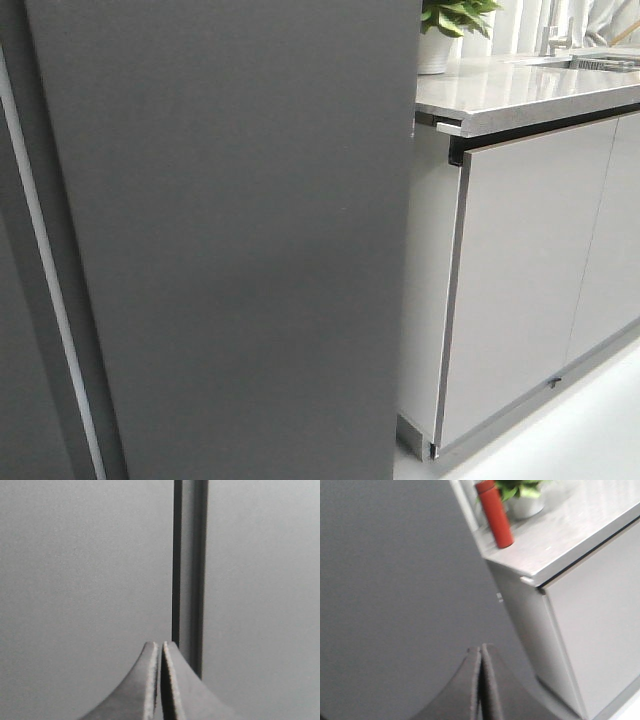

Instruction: Close fridge door

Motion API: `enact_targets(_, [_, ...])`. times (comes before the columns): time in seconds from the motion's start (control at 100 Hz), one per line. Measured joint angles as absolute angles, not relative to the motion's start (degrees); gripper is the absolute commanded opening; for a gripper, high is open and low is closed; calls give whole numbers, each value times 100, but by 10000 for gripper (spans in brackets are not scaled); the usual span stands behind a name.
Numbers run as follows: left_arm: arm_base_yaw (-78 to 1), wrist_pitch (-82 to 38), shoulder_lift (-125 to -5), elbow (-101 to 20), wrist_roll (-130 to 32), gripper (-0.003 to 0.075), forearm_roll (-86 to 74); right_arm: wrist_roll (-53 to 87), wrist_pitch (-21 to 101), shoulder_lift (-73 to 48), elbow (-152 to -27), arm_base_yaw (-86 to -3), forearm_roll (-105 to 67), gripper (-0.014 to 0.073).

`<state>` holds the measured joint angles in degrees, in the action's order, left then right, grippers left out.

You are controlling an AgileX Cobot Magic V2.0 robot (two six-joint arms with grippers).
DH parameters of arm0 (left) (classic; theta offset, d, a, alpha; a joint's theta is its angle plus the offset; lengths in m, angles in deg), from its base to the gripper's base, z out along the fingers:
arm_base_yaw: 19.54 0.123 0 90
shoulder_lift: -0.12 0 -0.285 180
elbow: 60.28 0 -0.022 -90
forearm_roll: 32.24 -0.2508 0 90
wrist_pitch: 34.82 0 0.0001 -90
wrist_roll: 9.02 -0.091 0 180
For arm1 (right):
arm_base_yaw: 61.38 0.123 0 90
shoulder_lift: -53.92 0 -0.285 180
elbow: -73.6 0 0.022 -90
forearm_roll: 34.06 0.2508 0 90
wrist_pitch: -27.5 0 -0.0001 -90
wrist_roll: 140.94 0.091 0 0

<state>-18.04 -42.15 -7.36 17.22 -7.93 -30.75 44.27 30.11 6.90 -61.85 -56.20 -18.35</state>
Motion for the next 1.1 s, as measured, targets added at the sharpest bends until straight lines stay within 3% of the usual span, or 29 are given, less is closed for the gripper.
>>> enact_targets(0.26, [-1804, -4215, -736, 1722, -793, -20, -3075, 4417, 3035, 2794, -4424, -5999, -2347, -46])
enact_targets(0.54, [-1804, -4215, -736, 1722, -793, -20, -3075, 4417, 3069, 4212, -3014, -6308, -2480, -46])
enact_targets(0.85, [-1804, -4215, -736, 1722, -793, -20, -3075, 4398, 3202, 4662, -2819, -6525, -2987, -46])
enact_targets(1.1, [-1804, -4215, -736, 1722, -793, -20, -3075, 4375, 3265, 4662, -2819, -6173, -3406, -46])
